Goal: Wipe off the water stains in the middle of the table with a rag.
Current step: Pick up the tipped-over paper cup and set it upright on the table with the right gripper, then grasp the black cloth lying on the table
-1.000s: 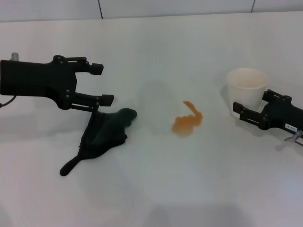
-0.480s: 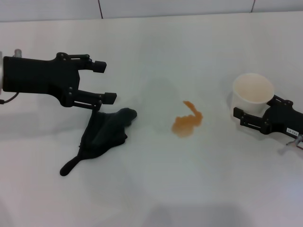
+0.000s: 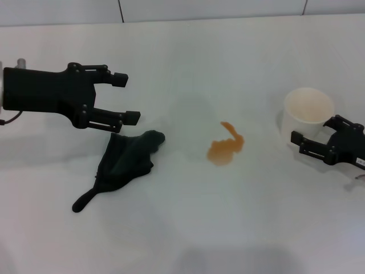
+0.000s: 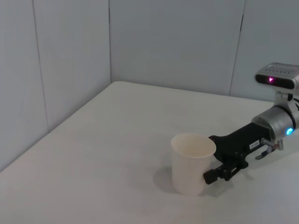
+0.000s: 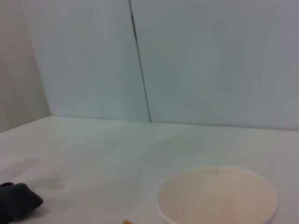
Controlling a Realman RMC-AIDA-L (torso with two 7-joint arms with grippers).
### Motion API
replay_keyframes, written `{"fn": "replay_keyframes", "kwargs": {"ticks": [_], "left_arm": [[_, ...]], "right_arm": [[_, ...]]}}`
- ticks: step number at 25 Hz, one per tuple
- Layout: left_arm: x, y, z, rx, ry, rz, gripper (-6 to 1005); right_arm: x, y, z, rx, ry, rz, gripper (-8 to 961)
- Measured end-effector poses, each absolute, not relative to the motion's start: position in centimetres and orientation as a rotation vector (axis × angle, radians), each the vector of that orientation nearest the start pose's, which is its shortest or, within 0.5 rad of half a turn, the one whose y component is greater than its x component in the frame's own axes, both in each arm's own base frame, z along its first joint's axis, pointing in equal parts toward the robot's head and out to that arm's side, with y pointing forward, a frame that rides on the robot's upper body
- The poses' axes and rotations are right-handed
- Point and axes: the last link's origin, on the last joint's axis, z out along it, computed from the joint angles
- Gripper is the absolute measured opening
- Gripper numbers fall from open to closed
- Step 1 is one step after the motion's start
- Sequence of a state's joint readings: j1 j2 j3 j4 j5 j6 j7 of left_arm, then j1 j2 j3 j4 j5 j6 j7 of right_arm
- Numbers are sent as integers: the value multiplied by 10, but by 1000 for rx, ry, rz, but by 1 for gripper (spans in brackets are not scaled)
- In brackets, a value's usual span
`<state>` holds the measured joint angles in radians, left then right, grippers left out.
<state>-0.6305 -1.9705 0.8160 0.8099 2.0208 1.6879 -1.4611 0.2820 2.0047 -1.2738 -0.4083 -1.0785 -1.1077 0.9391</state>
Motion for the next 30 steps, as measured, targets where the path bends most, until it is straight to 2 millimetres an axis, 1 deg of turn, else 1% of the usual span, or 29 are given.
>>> {"fn": "replay_keyframes", "kwargs": {"ticks": [10, 17, 24, 26, 30], "left_arm": [[-220, 358, 46, -2926, -297, -504, 806], [-220, 358, 46, -2926, -296, -504, 804], [-220, 358, 46, -2929, -294, -505, 802], [-220, 358, 46, -2930, -293, -506, 801], [-220, 358, 46, -2931, -293, -507, 800]], "right_arm": [[352, 283, -4, -2194, 707, 651, 846], [350, 266, -1, -2216, 690, 718, 846], [337, 241, 19, -2219, 572, 845, 845], [330, 239, 24, -2218, 541, 884, 845], [315, 245, 32, -2241, 477, 941, 846]]}}
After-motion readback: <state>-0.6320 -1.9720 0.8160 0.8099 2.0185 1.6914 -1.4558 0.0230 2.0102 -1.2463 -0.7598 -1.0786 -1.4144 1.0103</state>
